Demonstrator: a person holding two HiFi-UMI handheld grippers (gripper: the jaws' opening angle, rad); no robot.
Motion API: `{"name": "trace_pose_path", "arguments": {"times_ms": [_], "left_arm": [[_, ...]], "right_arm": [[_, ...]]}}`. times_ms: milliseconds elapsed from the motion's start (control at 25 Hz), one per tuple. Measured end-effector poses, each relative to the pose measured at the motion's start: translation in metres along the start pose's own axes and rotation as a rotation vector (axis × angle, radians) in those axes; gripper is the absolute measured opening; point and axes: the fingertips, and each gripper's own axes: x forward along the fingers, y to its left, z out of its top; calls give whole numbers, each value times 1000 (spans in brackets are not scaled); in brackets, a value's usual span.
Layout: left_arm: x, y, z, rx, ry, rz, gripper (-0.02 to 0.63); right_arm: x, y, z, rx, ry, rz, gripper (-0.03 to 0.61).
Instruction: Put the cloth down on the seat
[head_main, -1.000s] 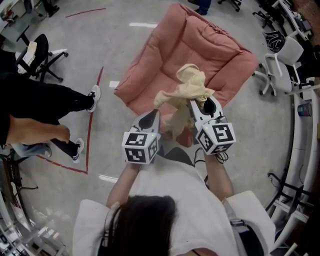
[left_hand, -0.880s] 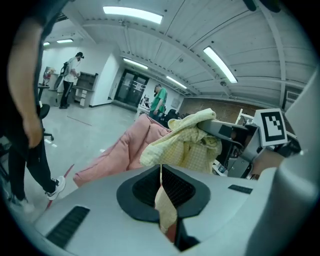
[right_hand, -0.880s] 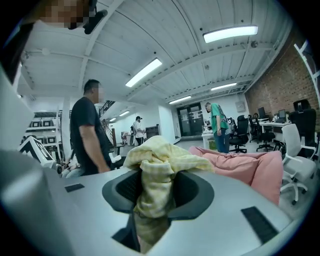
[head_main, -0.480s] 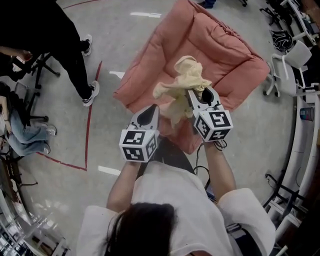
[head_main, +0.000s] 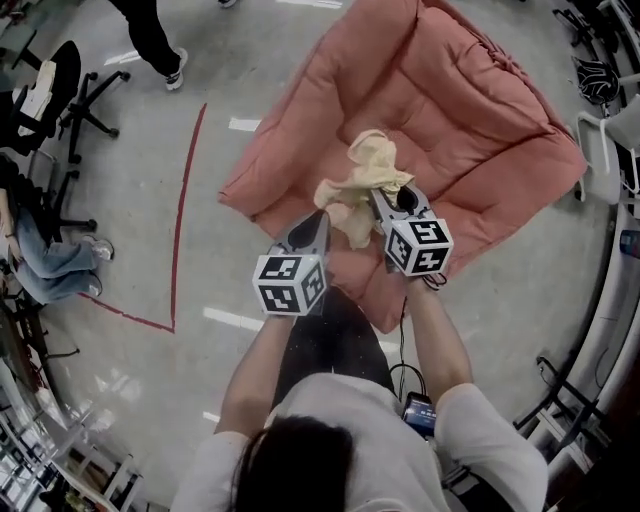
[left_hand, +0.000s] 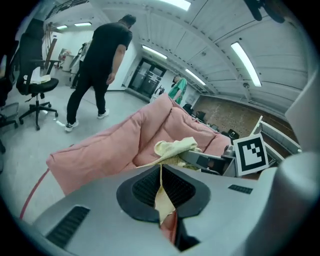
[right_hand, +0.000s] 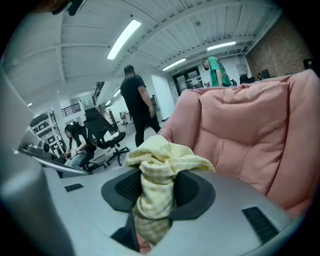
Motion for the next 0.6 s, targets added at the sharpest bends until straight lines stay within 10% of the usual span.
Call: {"name": "trace_pose_path", "arguments": {"times_ms": [600], "left_arm": [[128,76,-98,-97,160,108,35]], "right_arm": [[128,-67,-180,133,298,124,229]]}}
